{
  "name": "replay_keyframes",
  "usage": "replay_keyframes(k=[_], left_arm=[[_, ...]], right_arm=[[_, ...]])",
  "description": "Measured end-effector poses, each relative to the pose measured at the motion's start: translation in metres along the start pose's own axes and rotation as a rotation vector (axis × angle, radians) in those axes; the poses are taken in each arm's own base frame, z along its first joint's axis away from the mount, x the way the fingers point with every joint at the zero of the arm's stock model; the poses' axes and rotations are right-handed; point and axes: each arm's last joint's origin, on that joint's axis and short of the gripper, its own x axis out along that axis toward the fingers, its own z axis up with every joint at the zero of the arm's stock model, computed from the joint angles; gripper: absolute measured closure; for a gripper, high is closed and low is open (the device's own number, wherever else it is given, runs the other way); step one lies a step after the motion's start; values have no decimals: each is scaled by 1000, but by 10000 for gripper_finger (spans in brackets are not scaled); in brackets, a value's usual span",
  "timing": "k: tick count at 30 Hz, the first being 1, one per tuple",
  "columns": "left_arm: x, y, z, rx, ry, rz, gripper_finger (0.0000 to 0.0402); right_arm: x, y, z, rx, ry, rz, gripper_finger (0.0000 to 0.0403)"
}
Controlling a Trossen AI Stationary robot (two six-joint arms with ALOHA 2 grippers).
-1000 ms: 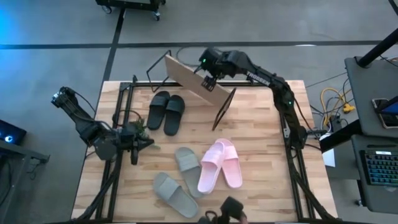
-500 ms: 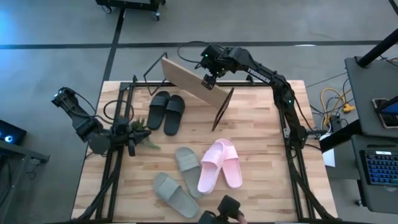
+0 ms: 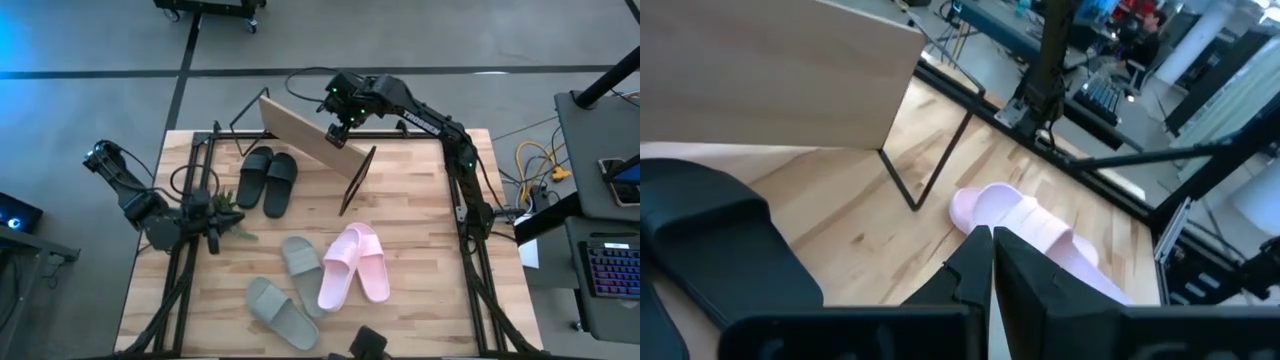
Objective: Pick and place slides into the shelf
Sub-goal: Adjust the shelf
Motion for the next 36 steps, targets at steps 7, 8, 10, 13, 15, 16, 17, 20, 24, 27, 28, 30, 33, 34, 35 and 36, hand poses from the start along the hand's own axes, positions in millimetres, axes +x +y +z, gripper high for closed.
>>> replay_keyframes(k=[7,8,10,13,15,16,17,20,24,27,28,30,33,34,35,36], left_arm=[[2,-2,-3,16,16,2,402],[2,-2,-3,16,16,2,402],[2,-2,-3,14,16,0,402],[2,-2,-2,9,14,-3,402],[2,-2,-2,8,15,-4,402],[2,-2,-2,8,15,-5,402],[1,-2,-2,7,15,-5,402],[1,-2,-2,7,15,-5,402],[1,-1,-1,4,14,-7,402],[0,-1,0,0,13,-10,402],[0,0,0,-2,12,-11,402],[-1,0,1,-7,10,-14,402],[-2,2,2,-13,7,-18,402],[-3,2,3,-14,6,-18,402],[-3,3,3,-12,6,-19,402],[-3,3,3,-7,6,-19,402]], right_arm=[[18,8,1,-17,35,27,130],[21,9,1,-22,41,28,129],[27,9,2,-31,43,24,127],[33,9,4,-37,29,20,127],[38,9,5,-47,26,19,129],[41,9,5,-53,31,19,130],[43,9,5,-58,37,20,132],[55,10,5,-70,59,21,138],[75,11,3,-119,100,21,156],[81,13,4,-168,100,-14,184],[81,13,5,-187,94,-25,196],[81,16,6,-227,80,-50,225],[81,20,9,-278,57,-70,277],[80,20,9,-290,53,-74,295],[80,21,9,-292,52,-71,312],[80,21,9,-286,48,-64,327]])
